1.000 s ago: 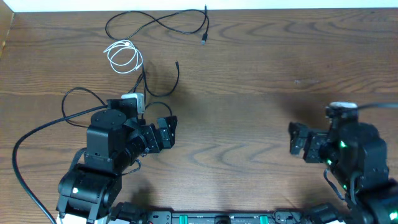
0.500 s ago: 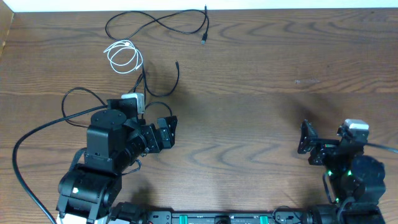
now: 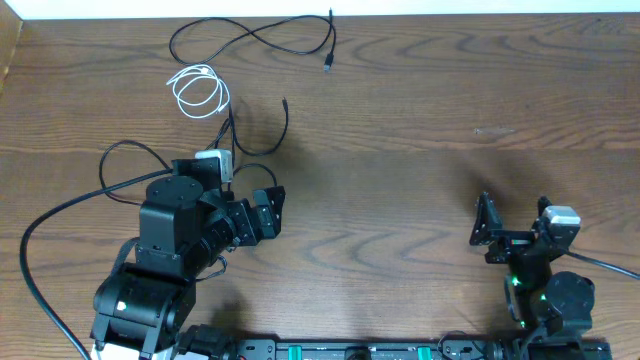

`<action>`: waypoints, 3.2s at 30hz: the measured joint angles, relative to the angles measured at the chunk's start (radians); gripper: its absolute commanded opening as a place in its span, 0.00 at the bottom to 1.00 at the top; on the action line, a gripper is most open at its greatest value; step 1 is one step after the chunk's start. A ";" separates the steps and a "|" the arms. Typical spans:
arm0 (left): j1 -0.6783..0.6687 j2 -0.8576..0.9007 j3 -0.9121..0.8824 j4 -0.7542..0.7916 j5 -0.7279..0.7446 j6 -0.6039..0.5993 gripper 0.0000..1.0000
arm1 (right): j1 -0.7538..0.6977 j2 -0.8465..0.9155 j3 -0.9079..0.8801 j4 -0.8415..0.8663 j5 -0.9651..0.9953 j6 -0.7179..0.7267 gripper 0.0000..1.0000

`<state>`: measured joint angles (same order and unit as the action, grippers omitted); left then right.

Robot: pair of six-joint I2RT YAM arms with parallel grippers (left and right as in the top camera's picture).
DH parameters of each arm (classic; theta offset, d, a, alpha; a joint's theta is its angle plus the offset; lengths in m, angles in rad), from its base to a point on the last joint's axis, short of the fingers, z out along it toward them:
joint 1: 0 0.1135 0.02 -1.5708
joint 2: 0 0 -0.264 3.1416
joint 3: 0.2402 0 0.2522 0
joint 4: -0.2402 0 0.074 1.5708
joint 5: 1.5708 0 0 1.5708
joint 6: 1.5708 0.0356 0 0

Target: Untangle cables

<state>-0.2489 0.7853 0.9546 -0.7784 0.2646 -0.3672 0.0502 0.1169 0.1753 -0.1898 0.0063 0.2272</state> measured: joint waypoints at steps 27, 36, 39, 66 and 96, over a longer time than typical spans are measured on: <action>0.000 0.000 0.000 0.000 0.000 0.000 0.95 | -0.064 -0.087 -0.169 0.121 0.035 0.002 0.99; 0.000 0.000 0.000 0.000 0.000 0.000 0.95 | -0.064 -0.088 -0.169 0.120 0.024 -0.050 0.99; 0.000 0.000 0.000 0.000 0.000 0.000 0.95 | -0.064 -0.091 -0.169 0.120 0.023 -0.053 0.99; 0.000 0.000 0.000 0.000 0.000 0.000 0.95 | -0.050 -0.094 -0.169 0.118 0.013 -0.216 0.99; 0.000 0.000 0.000 0.000 0.000 0.000 0.95 | -0.037 -0.094 -0.169 0.117 0.011 -0.216 0.99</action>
<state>-0.2489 0.7853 0.9546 -0.7788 0.2646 -0.3672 0.0132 0.0231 0.0067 -0.0723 0.0174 0.0109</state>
